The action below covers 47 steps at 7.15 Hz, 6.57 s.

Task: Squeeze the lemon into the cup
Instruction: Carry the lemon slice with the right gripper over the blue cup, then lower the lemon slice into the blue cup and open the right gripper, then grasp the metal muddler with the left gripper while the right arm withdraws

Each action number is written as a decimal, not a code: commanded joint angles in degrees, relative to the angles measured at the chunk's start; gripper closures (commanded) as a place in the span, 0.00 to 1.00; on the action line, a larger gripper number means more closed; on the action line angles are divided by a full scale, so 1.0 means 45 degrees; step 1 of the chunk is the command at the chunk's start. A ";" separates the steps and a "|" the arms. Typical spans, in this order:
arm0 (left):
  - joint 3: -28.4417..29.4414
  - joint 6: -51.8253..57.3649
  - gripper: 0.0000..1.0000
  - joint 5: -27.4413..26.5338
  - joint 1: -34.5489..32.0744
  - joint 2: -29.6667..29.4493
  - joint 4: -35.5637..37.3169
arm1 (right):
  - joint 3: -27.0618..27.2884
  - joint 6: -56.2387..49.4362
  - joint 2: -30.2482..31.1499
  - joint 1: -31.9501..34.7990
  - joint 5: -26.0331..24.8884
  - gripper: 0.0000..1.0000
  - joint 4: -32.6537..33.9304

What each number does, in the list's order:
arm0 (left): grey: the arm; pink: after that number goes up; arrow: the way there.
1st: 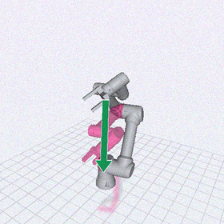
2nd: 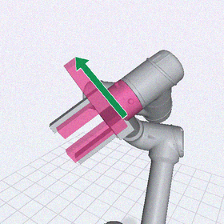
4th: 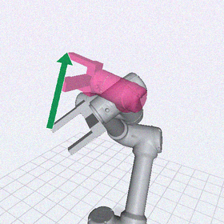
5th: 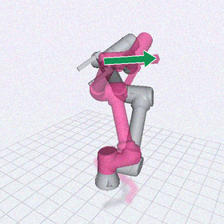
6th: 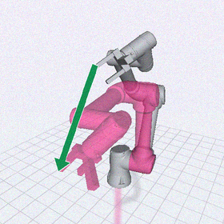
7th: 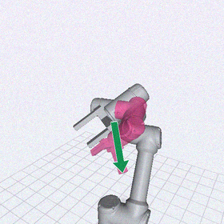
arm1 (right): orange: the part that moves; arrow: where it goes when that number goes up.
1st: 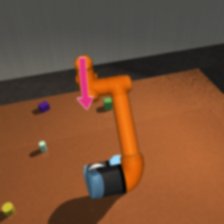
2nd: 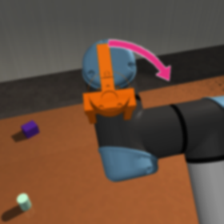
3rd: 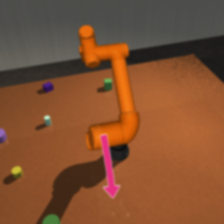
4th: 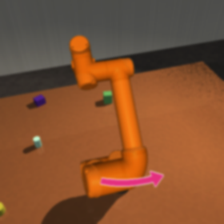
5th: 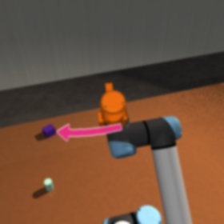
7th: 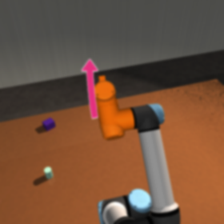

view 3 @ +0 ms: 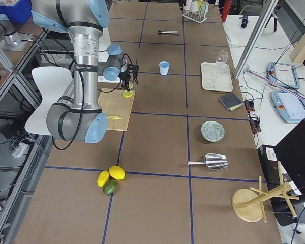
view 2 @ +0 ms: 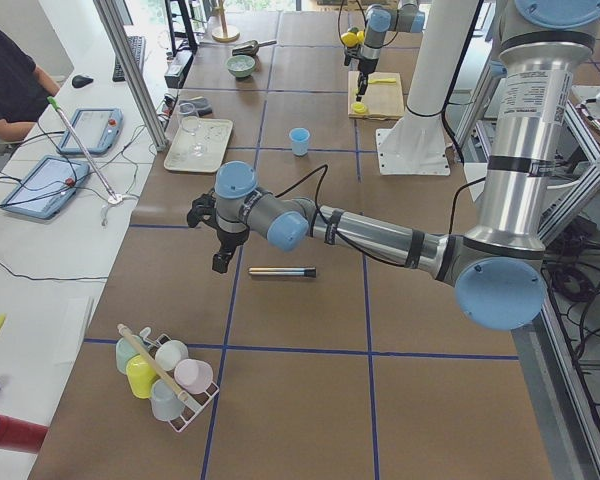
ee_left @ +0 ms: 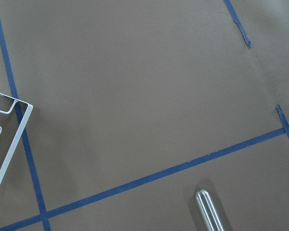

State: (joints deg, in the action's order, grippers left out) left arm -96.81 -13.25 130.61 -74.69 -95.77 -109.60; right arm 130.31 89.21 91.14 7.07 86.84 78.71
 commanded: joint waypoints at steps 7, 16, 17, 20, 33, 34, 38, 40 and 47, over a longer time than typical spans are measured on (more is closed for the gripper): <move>-0.0010 -0.0005 0.00 0.0000 -0.0005 0.0013 -0.0019 | -0.6151 -0.1287 -1.0379 0.4012 0.1756 0.48 0.4618; -0.0010 0.0014 0.00 0.0020 -0.0005 0.0013 -0.0019 | -0.8881 -0.1504 -1.1444 0.4170 0.3104 0.47 0.3851; -0.0010 0.0014 0.00 0.0020 -0.0005 -0.0006 -0.0019 | -0.8783 -0.1504 -1.1367 0.4170 0.3104 0.47 0.3856; -0.0029 0.0014 0.00 0.0020 -0.0005 -0.0007 -0.0019 | -0.8783 -0.1602 -1.1288 0.4268 0.3065 0.16 0.3856; 0.1668 -0.4223 0.00 -0.0117 0.3878 -0.0104 0.0000 | -0.4700 -1.1803 -0.5686 1.1465 0.7532 0.00 0.4559; 0.1747 -0.4204 0.00 -0.0117 0.3959 -0.0104 0.0000 | -0.4720 -1.3054 -0.5238 1.2132 0.7808 0.00 0.4559; 0.1943 -0.4359 0.00 -0.0117 0.4136 -0.0279 0.0039 | -0.4681 -1.3809 -0.4706 1.2685 0.8279 0.00 0.4540; 0.2059 -0.4516 0.00 -0.0137 0.4136 -0.0534 0.0156 | -0.4661 -1.3809 -0.4686 1.2705 0.8280 0.00 0.4540; 0.2587 -0.4790 0.00 -0.0176 0.4273 -0.0769 0.0137 | -0.4564 -1.3828 -0.4647 1.2939 0.8573 0.00 0.4540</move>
State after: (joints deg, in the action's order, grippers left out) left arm -85.29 -34.86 129.82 -55.46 -99.36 -108.98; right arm 109.62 26.98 70.16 65.22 125.39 99.14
